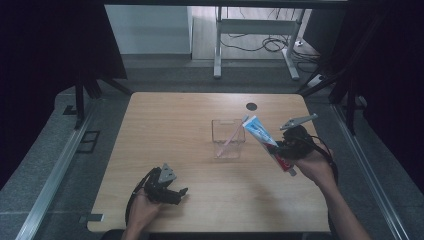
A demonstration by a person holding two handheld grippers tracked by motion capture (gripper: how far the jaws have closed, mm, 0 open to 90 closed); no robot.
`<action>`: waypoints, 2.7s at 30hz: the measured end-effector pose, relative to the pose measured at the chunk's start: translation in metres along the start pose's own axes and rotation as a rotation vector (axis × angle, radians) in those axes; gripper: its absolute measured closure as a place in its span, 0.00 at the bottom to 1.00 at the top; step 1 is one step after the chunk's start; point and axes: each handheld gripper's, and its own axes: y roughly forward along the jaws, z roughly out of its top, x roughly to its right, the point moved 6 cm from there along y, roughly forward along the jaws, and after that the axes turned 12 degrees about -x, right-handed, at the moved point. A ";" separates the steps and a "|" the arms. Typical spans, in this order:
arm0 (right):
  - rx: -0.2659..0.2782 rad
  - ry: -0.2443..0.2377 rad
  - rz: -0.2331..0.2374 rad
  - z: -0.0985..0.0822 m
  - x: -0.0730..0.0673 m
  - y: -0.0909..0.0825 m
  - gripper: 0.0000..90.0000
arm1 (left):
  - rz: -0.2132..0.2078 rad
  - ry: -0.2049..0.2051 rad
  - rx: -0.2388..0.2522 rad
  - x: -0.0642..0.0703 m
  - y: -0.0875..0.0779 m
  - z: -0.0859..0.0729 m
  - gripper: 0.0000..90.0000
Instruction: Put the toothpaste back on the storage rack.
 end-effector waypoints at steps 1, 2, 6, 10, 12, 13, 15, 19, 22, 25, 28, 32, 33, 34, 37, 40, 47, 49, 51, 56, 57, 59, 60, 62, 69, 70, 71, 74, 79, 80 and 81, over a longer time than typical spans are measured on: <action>0.004 -0.002 0.001 0.002 -0.001 0.000 0.81 | 0.000 0.001 0.000 0.000 0.000 0.000 0.15; 0.008 -0.006 0.002 0.004 -0.002 0.000 0.81 | -0.001 0.001 0.001 0.000 0.000 0.000 0.15; 0.036 -0.006 0.010 0.013 -0.004 0.001 0.81 | 0.000 0.004 -0.003 0.000 0.000 0.000 0.15; 0.064 -0.005 0.019 0.023 -0.006 0.002 0.81 | 0.000 0.006 -0.003 0.000 0.000 0.000 0.15; 0.075 -0.005 0.022 0.028 -0.007 0.003 0.81 | 0.001 0.008 -0.003 0.000 0.000 0.000 0.15; 0.080 -0.004 0.023 0.030 -0.008 0.003 0.81 | 0.001 0.008 -0.003 0.000 0.000 0.000 0.15; 0.091 -0.005 0.025 0.035 -0.009 0.004 0.81 | 0.000 0.006 -0.001 0.000 0.000 0.000 0.15; 0.107 -0.013 0.026 0.044 -0.010 0.008 0.81 | -0.002 -0.002 0.007 -0.001 -0.001 0.000 0.15; 0.112 -0.015 0.030 0.050 -0.011 0.012 0.81 | -0.005 -0.009 0.015 -0.001 -0.003 0.000 0.15; 0.118 -0.016 0.030 0.056 -0.012 0.016 0.81 | -0.012 -0.012 0.020 -0.001 -0.003 0.000 0.15; 0.123 -0.015 0.029 0.061 -0.012 0.019 0.81 | -0.017 -0.013 0.024 -0.001 -0.003 0.000 0.14; 0.133 -0.009 0.031 0.067 -0.011 0.024 0.81 | -0.017 -0.013 0.026 -0.002 -0.003 0.001 0.14; 0.137 -0.010 0.030 0.069 -0.011 0.025 0.81 | -0.017 -0.013 0.026 -0.002 -0.003 0.000 0.14; 0.139 -0.009 0.028 0.070 -0.011 0.026 0.81 | -0.018 -0.016 0.029 -0.001 -0.003 0.001 0.14; 0.147 -0.006 0.029 0.074 -0.010 0.029 0.81 | -0.019 -0.017 0.029 -0.001 -0.003 0.001 0.14; 0.155 -0.002 0.032 0.078 -0.010 0.031 0.81 | -0.018 -0.016 0.029 -0.001 -0.003 0.001 0.14; 0.182 0.012 0.035 0.086 -0.008 0.034 0.81 | -0.018 -0.012 0.025 0.000 -0.003 0.001 0.14; 0.189 0.013 0.037 0.089 -0.008 0.034 0.81 | -0.017 -0.011 0.023 0.000 -0.003 0.001 0.14; 0.197 0.017 0.040 0.092 -0.008 0.035 0.81 | -0.017 -0.011 0.023 0.000 -0.003 0.001 0.14; 0.214 0.018 0.045 0.100 -0.010 0.035 0.81 | -0.016 -0.006 0.022 0.000 -0.003 0.000 0.14; 0.217 0.013 0.046 0.101 -0.010 0.035 0.81 | -0.016 -0.006 0.023 0.000 -0.003 0.001 0.14; 0.224 0.011 0.043 0.104 -0.011 0.036 0.81 | -0.016 -0.006 0.025 0.000 -0.003 0.001 0.14; 0.227 0.014 0.043 0.105 -0.012 0.036 0.81 | -0.016 -0.008 0.027 0.000 -0.003 0.001 0.14; 0.234 0.016 0.044 0.108 -0.012 0.037 0.81 | -0.016 -0.007 0.027 0.000 -0.004 0.001 0.14; 0.263 0.019 0.044 0.120 -0.014 0.041 0.81 | -0.017 -0.007 0.028 0.000 -0.003 0.001 0.14; 0.265 0.018 0.042 0.122 -0.014 0.042 0.81 | -0.017 -0.006 0.027 0.000 -0.004 0.001 0.14; 0.267 0.019 0.043 0.124 -0.015 0.043 0.81 | -0.018 -0.006 0.028 0.000 -0.004 0.001 0.14; 0.271 0.011 0.035 0.129 -0.016 0.046 0.81 | -0.017 -0.006 0.030 -0.001 -0.004 0.001 0.14; 0.272 0.005 0.027 0.137 -0.017 0.052 0.81 | -0.018 -0.005 0.030 -0.001 -0.004 0.001 0.14; 0.274 0.004 0.025 0.138 -0.017 0.054 0.81 | -0.018 -0.005 0.031 -0.001 -0.004 0.001 0.14; 0.274 0.005 0.027 0.139 -0.018 0.056 0.81 | -0.018 -0.005 0.031 -0.001 -0.004 0.000 0.14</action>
